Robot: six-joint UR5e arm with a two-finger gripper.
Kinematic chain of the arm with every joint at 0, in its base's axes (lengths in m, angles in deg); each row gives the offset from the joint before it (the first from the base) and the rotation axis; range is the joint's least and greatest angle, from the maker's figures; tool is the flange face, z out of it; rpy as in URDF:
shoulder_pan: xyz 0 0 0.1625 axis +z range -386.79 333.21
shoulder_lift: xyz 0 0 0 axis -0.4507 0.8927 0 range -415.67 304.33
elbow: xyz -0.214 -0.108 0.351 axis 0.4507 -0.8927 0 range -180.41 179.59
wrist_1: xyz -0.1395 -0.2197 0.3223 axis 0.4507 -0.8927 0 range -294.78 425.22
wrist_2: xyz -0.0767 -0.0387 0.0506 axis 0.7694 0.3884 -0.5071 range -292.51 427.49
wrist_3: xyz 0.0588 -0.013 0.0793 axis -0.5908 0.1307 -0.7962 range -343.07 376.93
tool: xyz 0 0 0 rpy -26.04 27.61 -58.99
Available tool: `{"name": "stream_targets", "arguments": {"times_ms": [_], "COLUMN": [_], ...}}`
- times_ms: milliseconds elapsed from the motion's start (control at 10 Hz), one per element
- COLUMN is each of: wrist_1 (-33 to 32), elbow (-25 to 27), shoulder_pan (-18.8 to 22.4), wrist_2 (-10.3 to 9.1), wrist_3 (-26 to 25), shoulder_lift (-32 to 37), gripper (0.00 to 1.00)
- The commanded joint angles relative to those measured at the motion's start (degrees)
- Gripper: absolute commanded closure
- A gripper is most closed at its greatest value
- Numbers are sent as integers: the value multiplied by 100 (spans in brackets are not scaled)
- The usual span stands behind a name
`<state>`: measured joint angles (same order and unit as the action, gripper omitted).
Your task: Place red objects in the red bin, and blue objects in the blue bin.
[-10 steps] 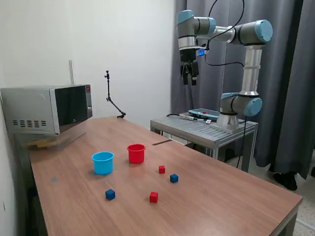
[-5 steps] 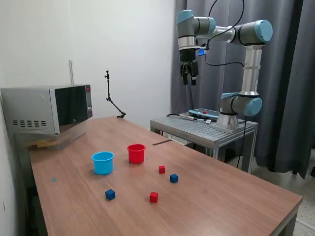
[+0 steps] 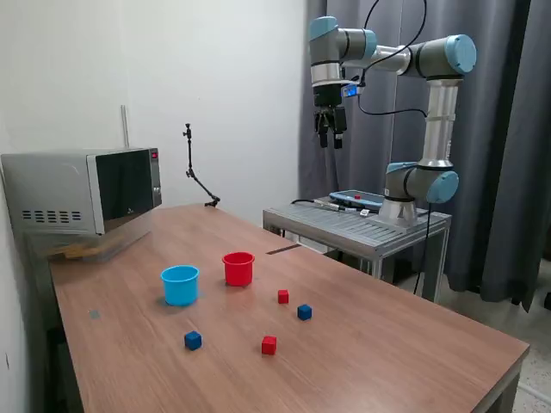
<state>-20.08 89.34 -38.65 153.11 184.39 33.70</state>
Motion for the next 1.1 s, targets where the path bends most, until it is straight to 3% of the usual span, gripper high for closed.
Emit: {"name": "stream_targets", "arguments": {"times_ms": [0, 1000], "wrist_1": [-14, -14], "elbow": [-28, 25], "shoulder_pan": [0, 9], "wrist_2": [-11, -11], "wrist_3": [-3, 15], "shoulder_lift": [-7, 11], "gripper": [0, 0]}}
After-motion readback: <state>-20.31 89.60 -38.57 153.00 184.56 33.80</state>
